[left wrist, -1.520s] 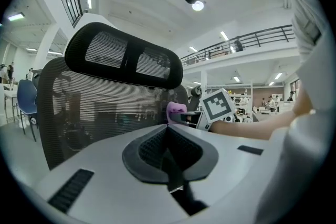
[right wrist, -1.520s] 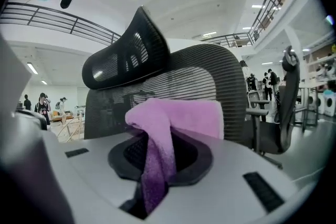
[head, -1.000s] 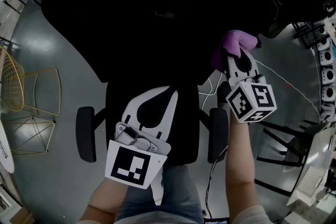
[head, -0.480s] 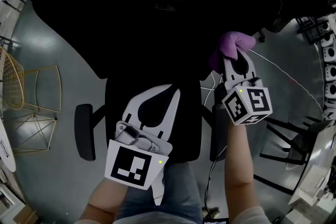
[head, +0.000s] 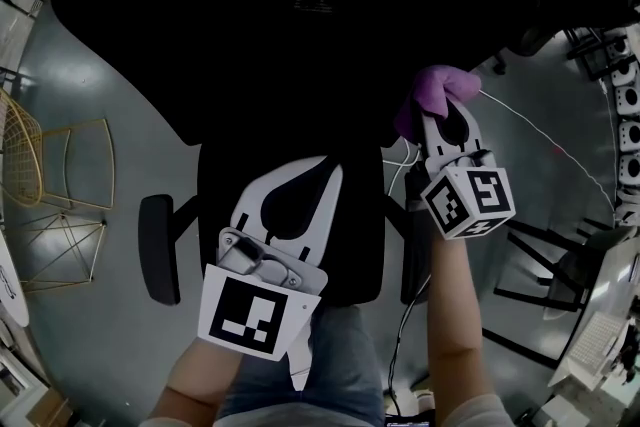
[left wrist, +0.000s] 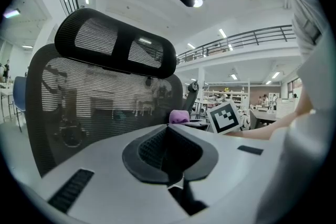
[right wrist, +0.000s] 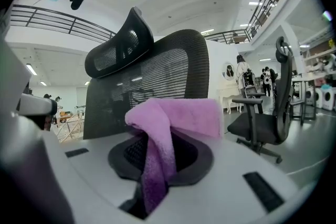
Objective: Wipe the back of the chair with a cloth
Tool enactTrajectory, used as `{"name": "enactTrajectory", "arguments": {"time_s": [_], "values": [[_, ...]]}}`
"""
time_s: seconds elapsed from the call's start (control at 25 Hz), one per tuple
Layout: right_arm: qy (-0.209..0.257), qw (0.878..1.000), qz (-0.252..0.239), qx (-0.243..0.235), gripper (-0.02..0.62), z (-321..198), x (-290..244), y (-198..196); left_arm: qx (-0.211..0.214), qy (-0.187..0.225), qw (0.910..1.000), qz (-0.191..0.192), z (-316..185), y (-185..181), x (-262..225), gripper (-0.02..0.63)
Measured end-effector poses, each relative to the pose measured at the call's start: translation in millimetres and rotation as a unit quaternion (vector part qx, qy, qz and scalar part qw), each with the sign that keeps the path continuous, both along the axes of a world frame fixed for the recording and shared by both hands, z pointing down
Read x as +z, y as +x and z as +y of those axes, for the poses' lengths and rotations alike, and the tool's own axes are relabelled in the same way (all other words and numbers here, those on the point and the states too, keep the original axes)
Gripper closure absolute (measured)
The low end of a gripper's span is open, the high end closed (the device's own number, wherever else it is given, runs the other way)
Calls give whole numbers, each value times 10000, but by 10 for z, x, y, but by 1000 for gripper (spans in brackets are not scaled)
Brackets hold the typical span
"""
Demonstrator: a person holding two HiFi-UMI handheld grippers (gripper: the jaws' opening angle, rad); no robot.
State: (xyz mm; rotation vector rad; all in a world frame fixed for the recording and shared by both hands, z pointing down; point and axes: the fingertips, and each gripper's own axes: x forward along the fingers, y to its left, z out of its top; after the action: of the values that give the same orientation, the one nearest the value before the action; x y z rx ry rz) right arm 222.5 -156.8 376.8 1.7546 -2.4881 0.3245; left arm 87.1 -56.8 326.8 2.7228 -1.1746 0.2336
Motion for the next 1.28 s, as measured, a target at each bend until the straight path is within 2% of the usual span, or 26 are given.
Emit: {"name": "enactTrajectory", "arguments": {"time_s": [0.44,1.28], "values": [[44,10000,44,43,528,-41,-27,-113,-140,-26,9999,58,-32,-222,27,597],[83,9984,26,-553,528,-177,-44,-1131,-614,-35,9981,52,-109,-928,30,597]]}}
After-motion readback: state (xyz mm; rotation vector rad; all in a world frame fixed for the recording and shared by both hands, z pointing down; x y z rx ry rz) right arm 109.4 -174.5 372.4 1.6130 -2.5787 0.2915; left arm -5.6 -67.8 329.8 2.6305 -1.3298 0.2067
